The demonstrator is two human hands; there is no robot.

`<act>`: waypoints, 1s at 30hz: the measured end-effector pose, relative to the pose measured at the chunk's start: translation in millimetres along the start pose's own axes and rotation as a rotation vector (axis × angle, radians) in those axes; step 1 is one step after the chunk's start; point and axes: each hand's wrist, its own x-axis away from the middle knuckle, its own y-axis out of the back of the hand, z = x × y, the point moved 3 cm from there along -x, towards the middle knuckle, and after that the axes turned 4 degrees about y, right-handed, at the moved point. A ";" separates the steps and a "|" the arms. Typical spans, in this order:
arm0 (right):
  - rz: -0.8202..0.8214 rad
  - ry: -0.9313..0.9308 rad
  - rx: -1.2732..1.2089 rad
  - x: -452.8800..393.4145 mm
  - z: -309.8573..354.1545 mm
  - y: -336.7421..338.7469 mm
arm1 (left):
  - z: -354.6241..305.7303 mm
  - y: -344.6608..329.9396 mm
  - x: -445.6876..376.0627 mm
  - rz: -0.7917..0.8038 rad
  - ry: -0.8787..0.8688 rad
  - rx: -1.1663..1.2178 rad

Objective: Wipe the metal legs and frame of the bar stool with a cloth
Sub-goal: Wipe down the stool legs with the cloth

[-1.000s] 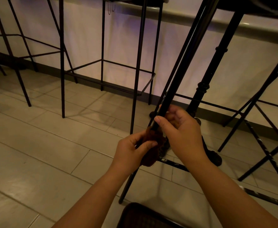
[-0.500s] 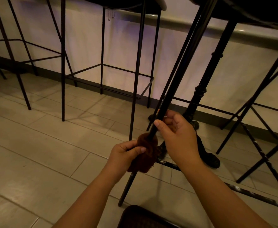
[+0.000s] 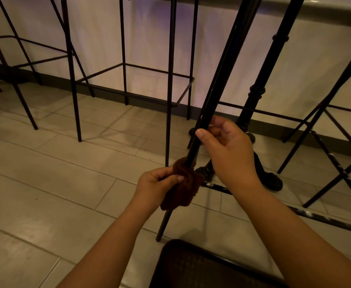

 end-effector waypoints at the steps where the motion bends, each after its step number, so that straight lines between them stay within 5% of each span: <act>1: -0.001 0.004 0.000 0.4 0.3 -0.2 | 1.5 1.0 -0.6 -0.001 0.013 0.011; 11: -0.023 0.000 -0.035 0.8 -4.8 -0.8 | -1.3 -12.2 -7.6 0.121 0.186 0.251; 21: -0.054 0.013 -0.039 1.6 -5.2 -3.3 | -6.4 -13.7 -17.7 0.133 0.278 0.201; 30: -0.025 -0.003 -0.013 1.1 -4.4 -1.4 | 12.6 -7.8 -4.9 -0.091 0.289 0.173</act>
